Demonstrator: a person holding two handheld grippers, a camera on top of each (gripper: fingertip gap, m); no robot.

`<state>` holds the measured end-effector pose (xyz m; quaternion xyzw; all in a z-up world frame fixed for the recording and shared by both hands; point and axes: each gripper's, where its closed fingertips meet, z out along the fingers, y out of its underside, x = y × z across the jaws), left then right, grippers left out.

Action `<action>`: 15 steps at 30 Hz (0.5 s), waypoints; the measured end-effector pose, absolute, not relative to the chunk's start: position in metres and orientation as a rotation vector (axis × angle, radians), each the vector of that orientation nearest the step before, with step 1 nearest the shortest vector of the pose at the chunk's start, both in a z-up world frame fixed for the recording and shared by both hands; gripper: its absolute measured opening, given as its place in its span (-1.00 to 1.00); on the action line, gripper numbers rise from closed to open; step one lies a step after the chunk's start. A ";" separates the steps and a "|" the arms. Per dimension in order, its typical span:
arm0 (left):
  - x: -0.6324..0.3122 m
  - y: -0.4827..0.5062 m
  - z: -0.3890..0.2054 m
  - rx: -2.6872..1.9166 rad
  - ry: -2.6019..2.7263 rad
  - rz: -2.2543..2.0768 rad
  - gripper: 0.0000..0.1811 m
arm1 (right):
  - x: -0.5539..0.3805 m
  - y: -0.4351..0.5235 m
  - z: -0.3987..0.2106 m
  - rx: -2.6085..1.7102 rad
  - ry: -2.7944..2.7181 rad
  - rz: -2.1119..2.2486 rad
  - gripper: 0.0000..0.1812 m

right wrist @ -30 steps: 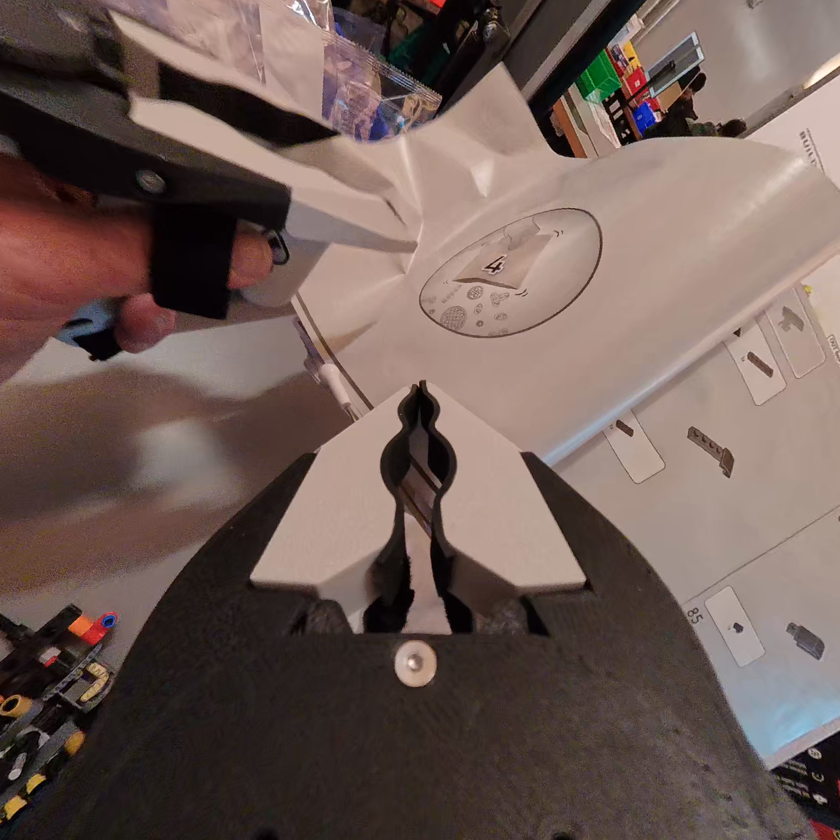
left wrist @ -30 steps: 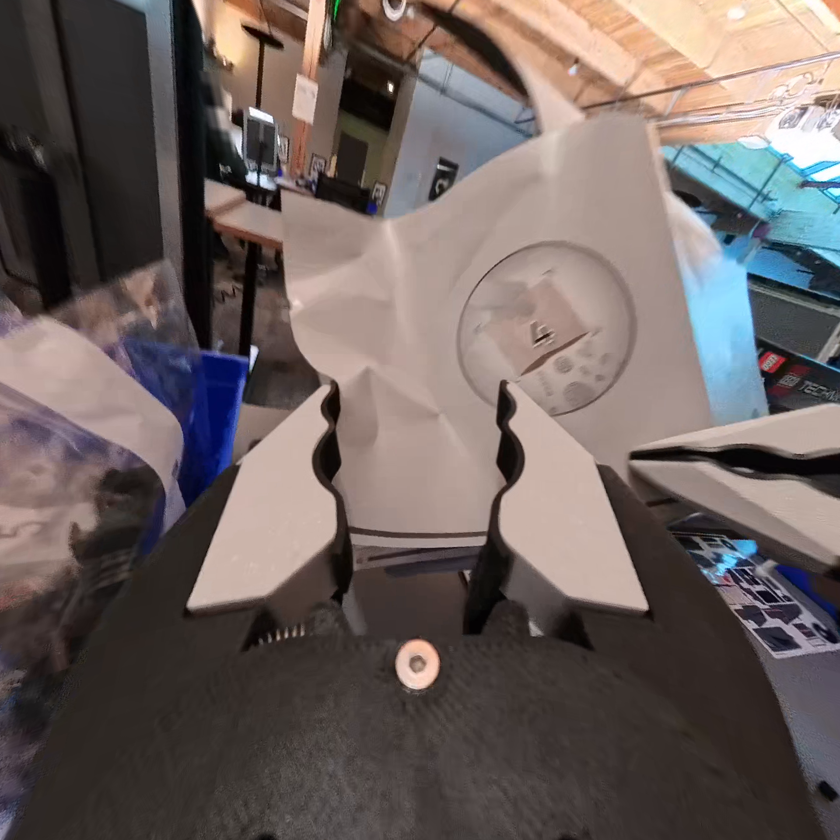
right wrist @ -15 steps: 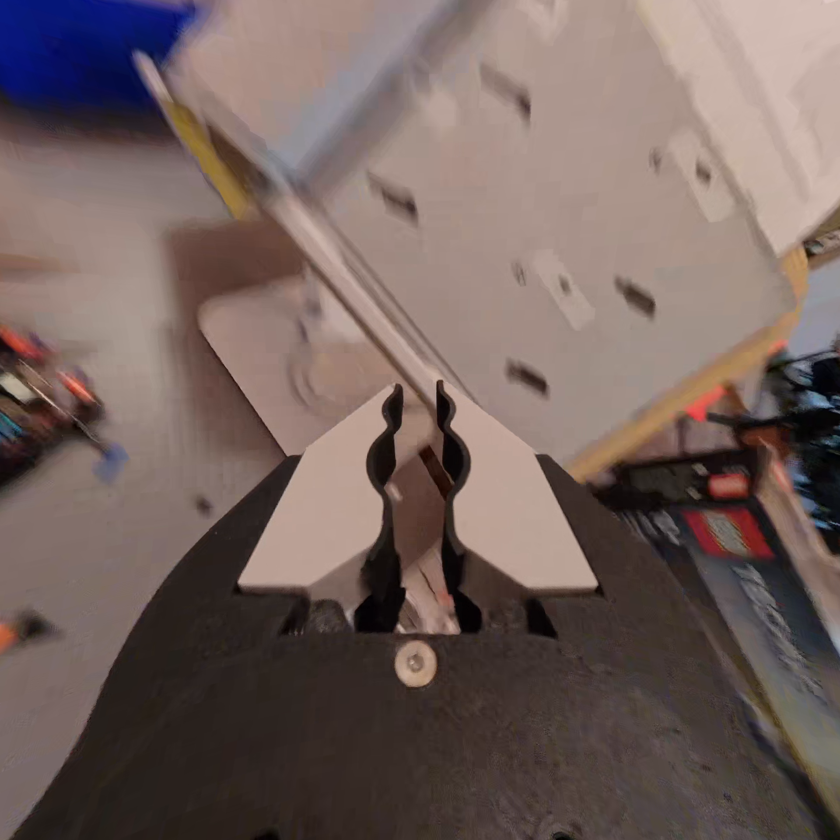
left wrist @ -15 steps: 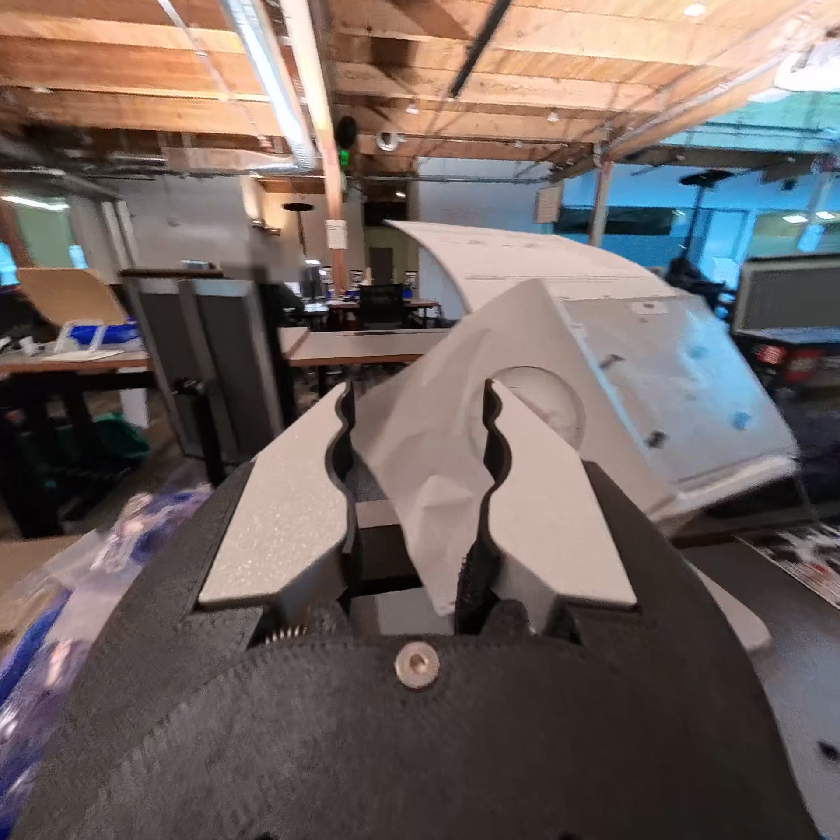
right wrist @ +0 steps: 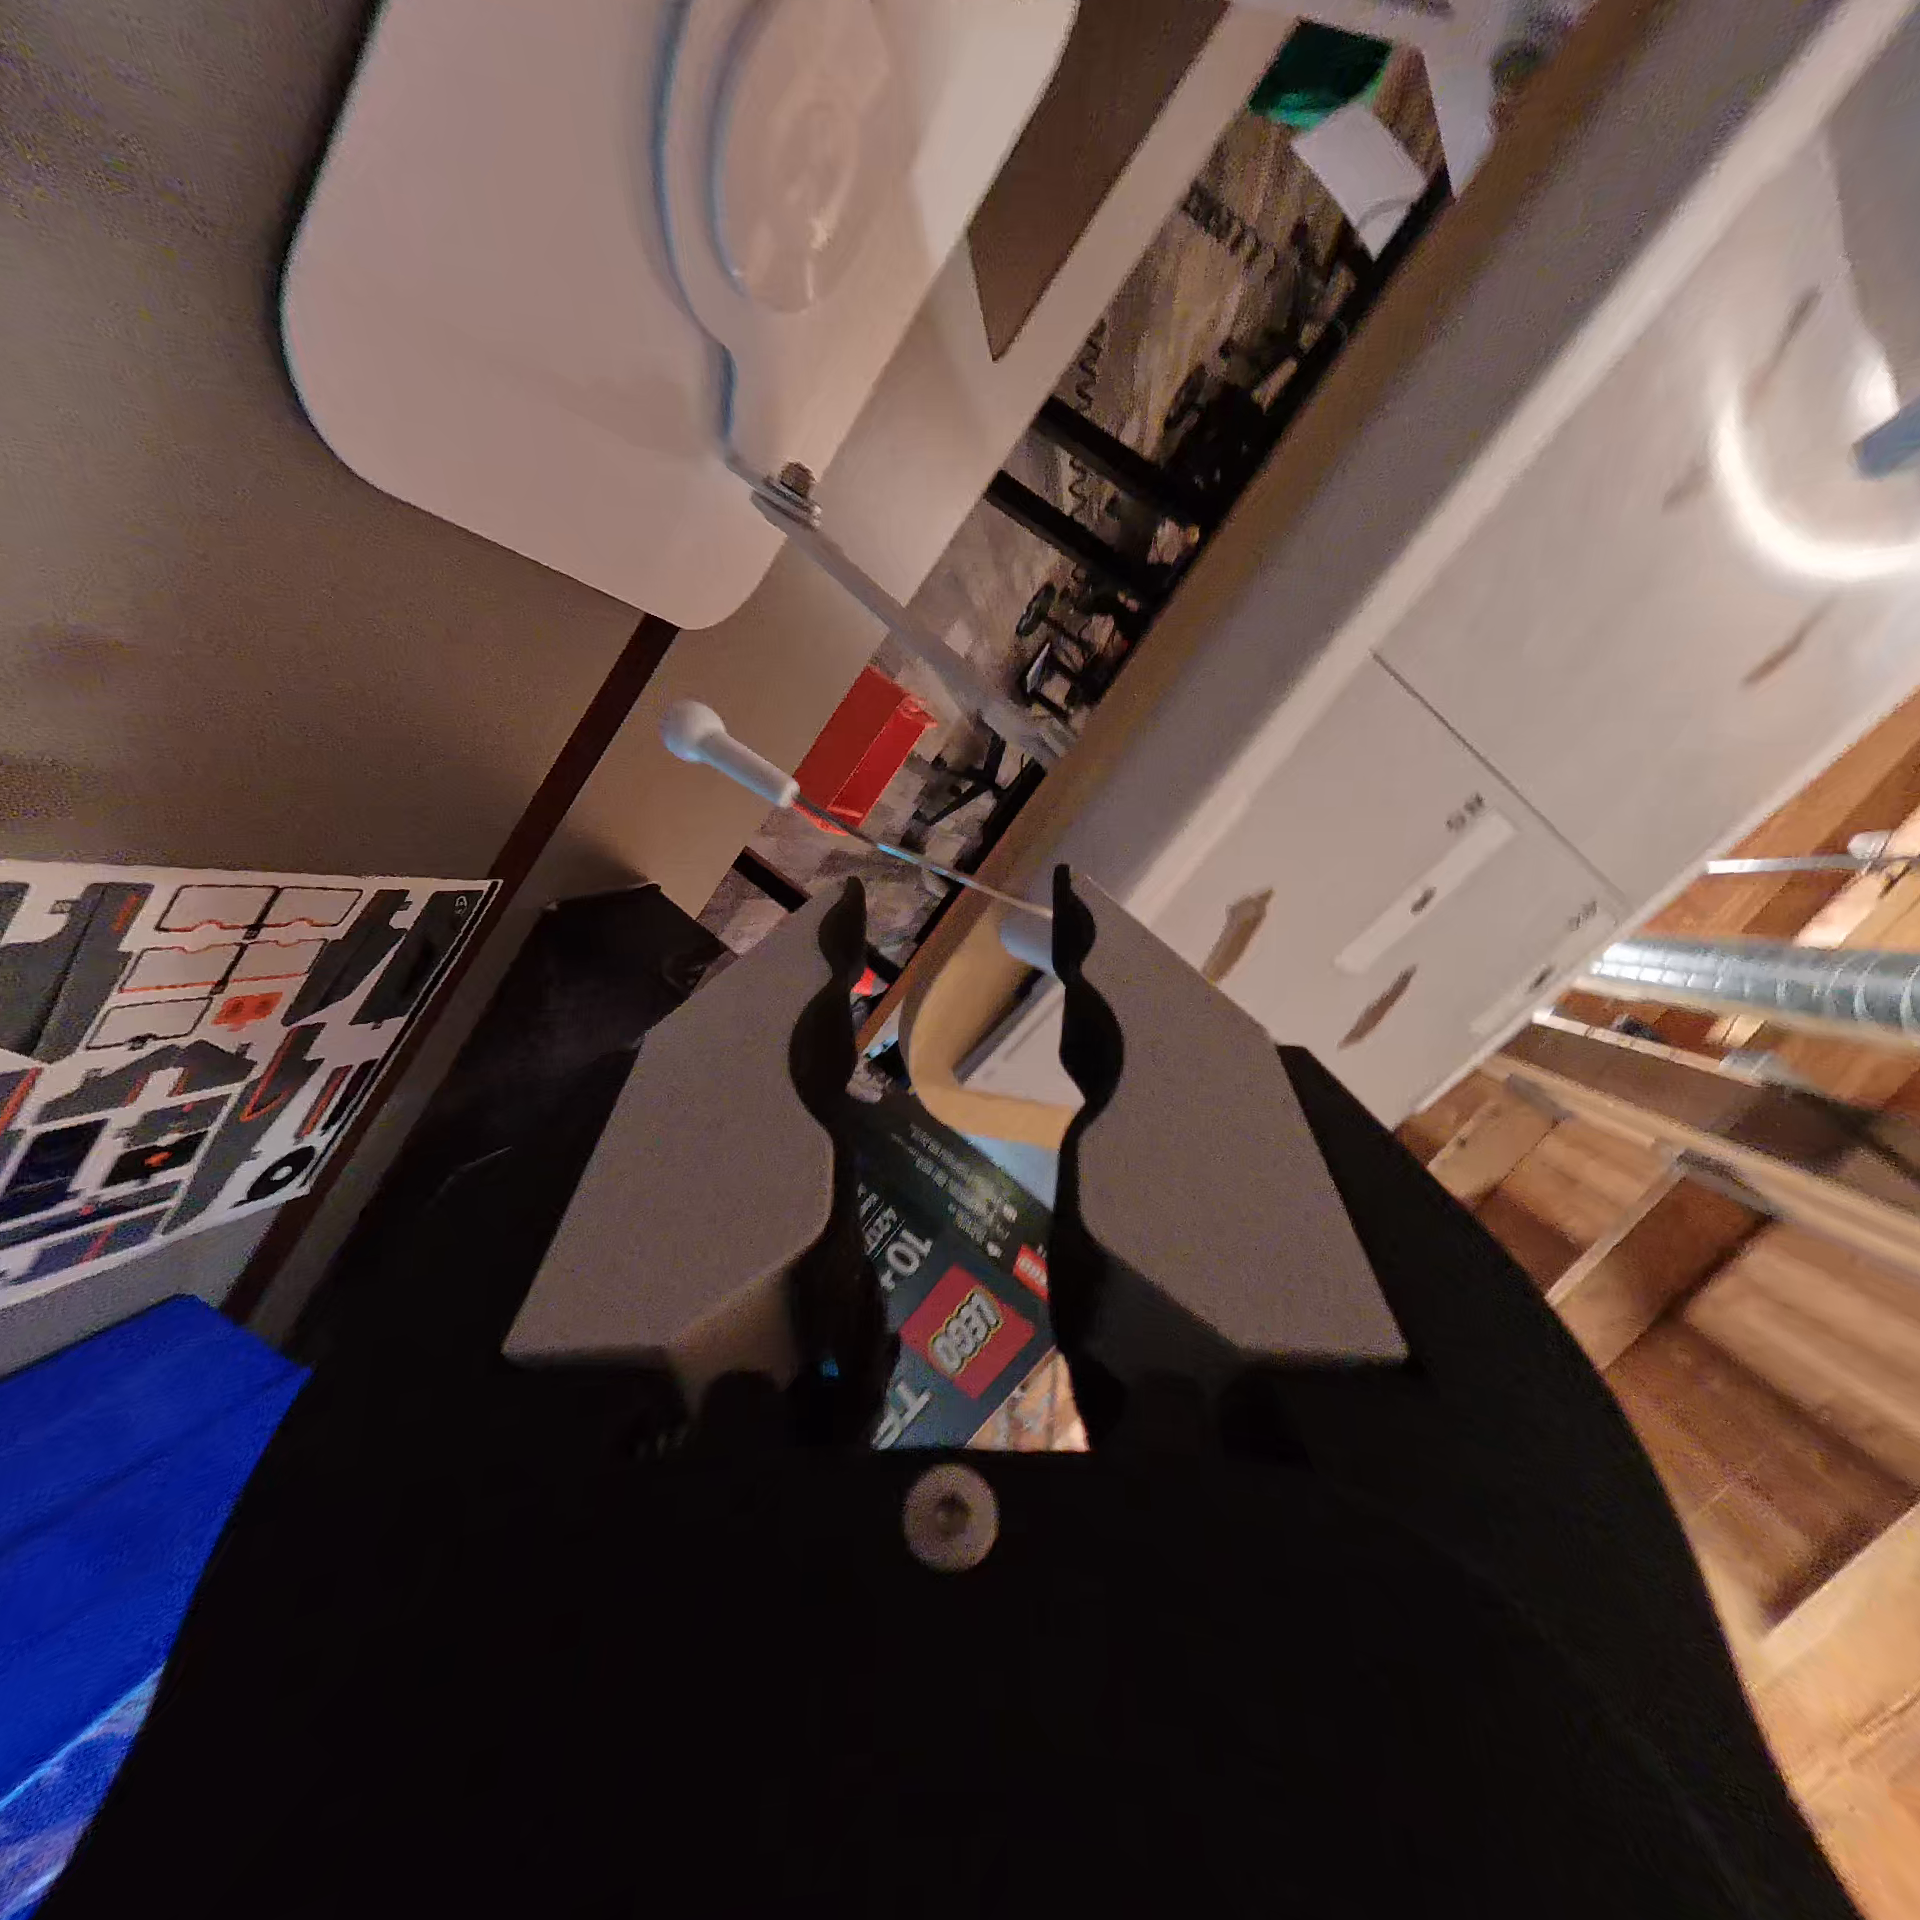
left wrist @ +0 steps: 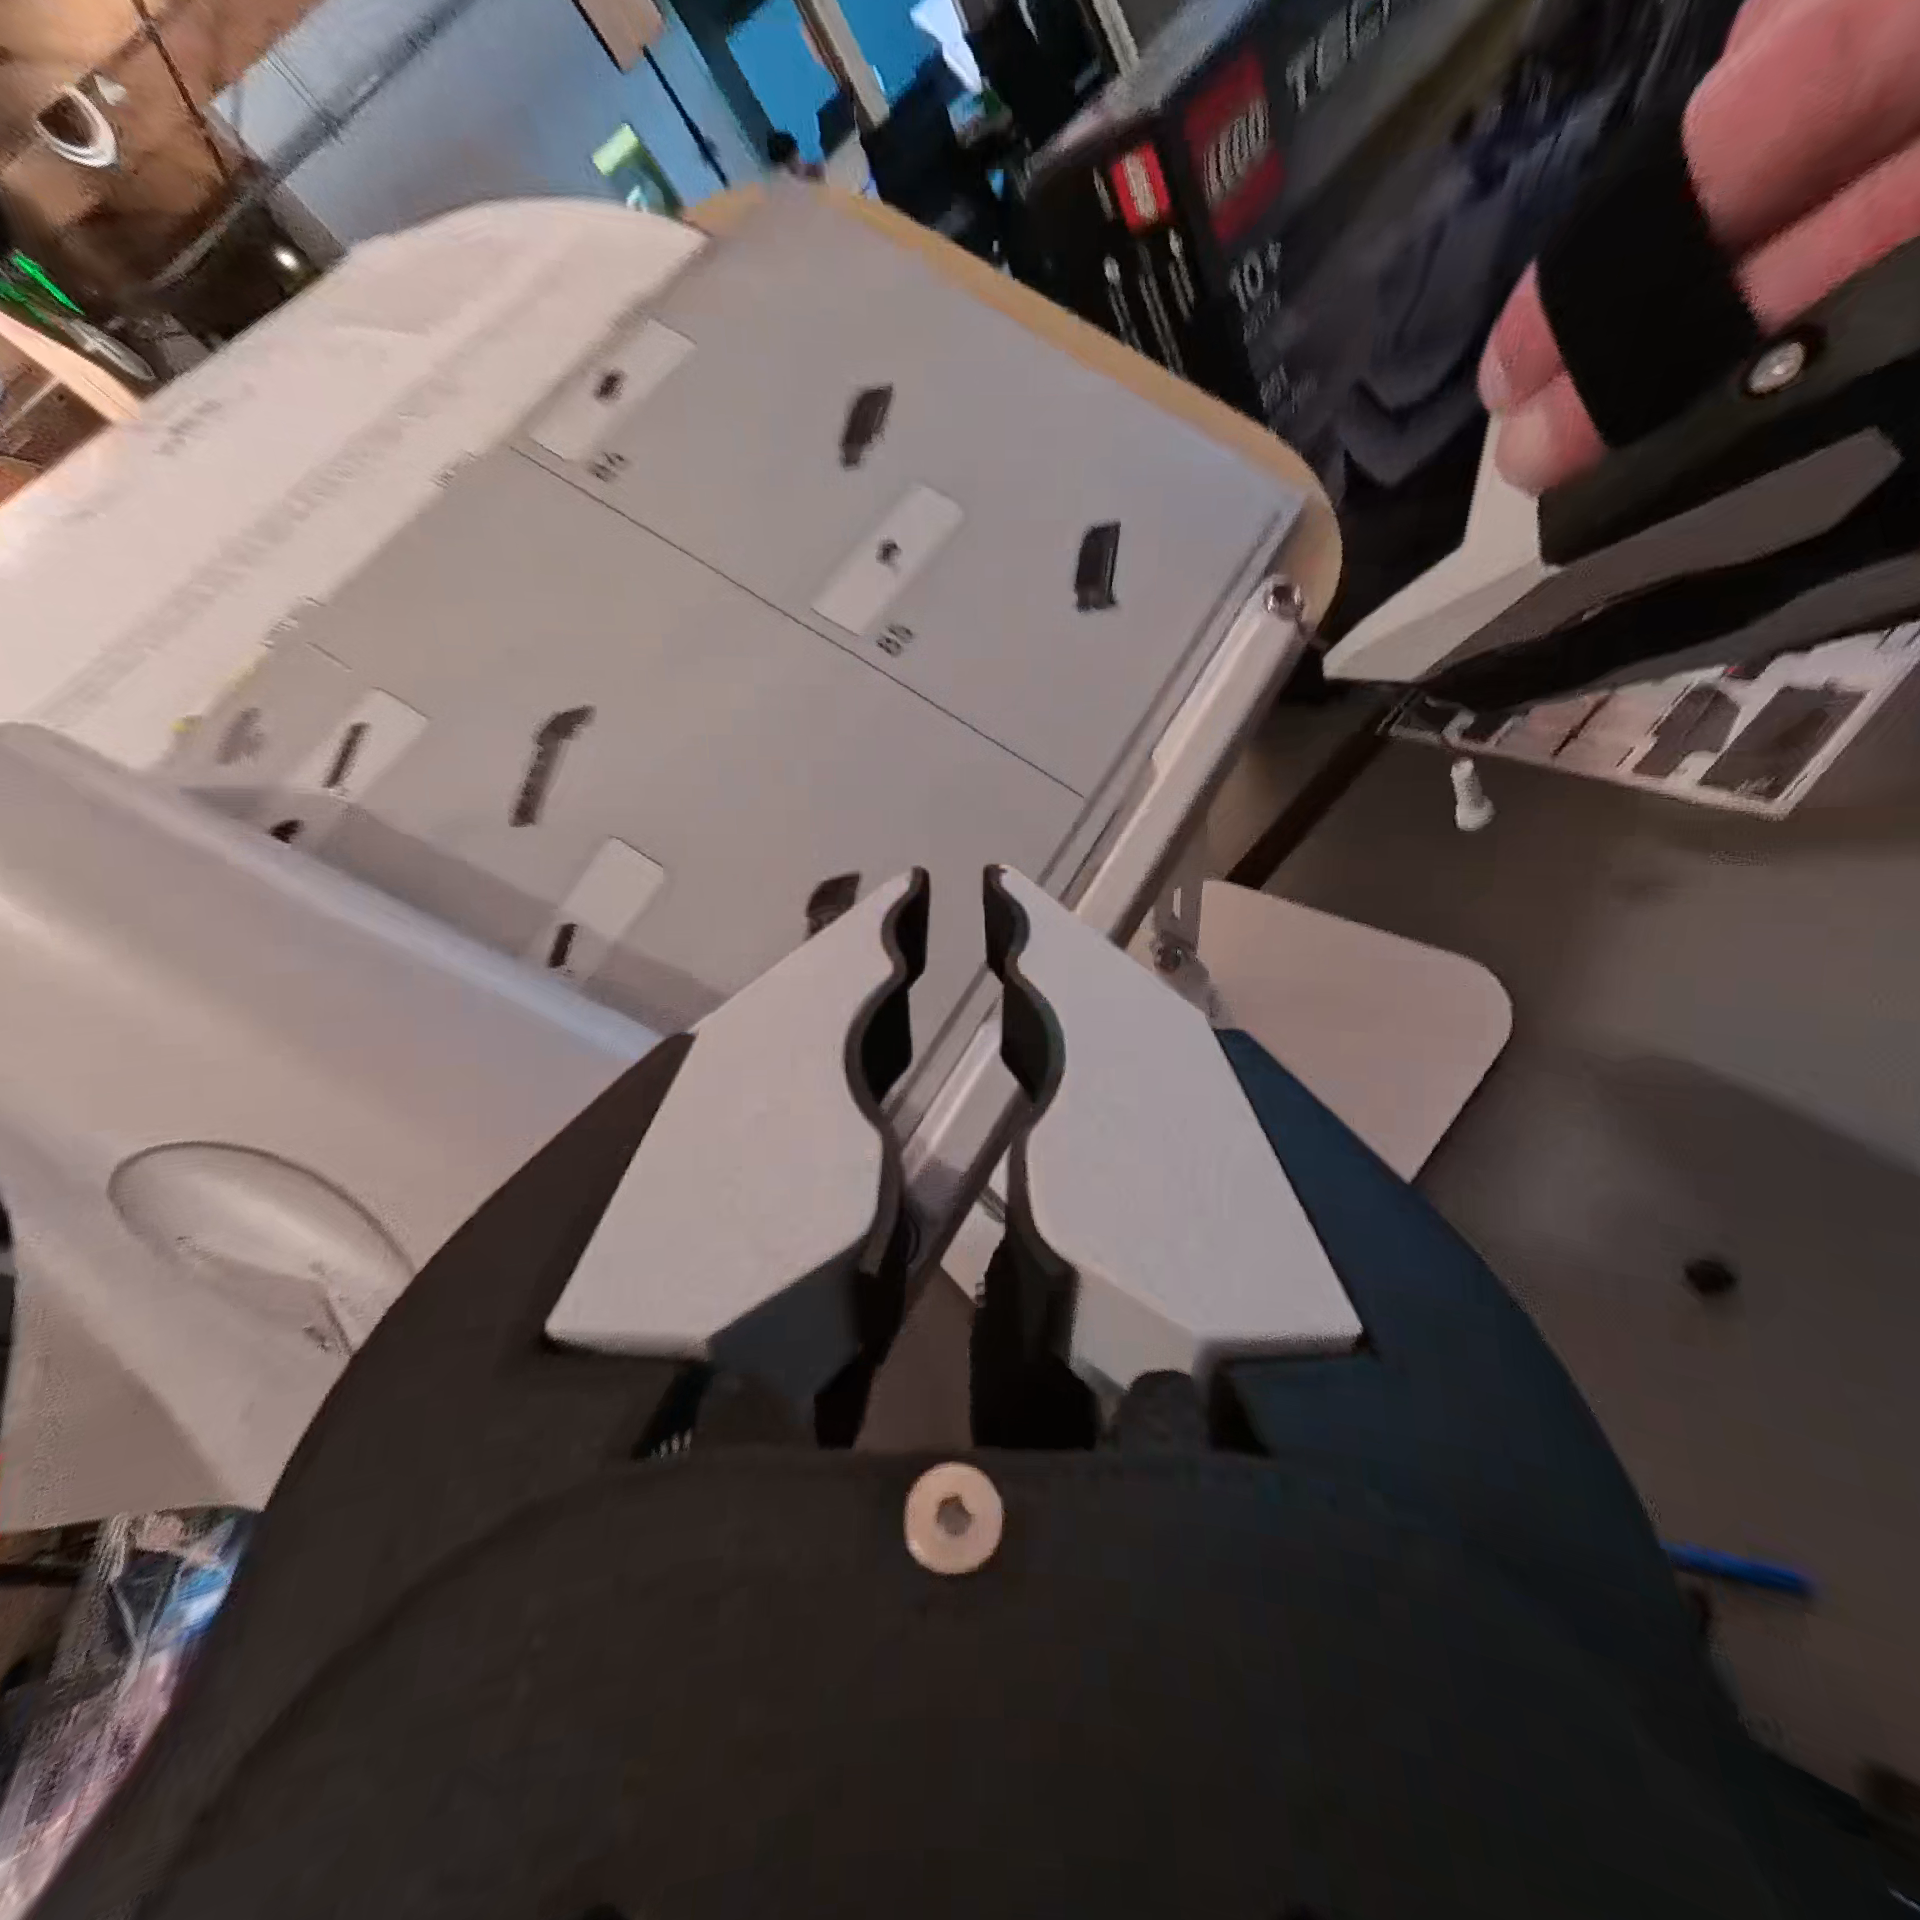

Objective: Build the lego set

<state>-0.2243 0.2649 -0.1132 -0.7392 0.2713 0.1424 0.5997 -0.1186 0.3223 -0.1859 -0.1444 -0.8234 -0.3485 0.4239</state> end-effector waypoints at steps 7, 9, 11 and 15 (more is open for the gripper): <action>-0.226 0.269 -0.135 -1.690 0.741 0.542 -1.00 | -0.131 0.331 -0.213 -0.236 -2.186 -0.940 -0.89; -0.234 0.266 -0.136 -1.677 0.754 0.581 -1.00 | -0.135 0.323 -0.210 -0.309 -2.214 -0.865 -0.92; -0.243 0.264 -0.134 -1.669 0.737 0.569 -1.00 | -0.139 0.316 -0.207 -0.434 -2.227 -0.770 -0.93; -0.254 0.260 -0.134 -1.651 0.734 0.536 -1.00 | -0.153 0.297 -0.194 -0.654 -2.209 -0.512 -0.97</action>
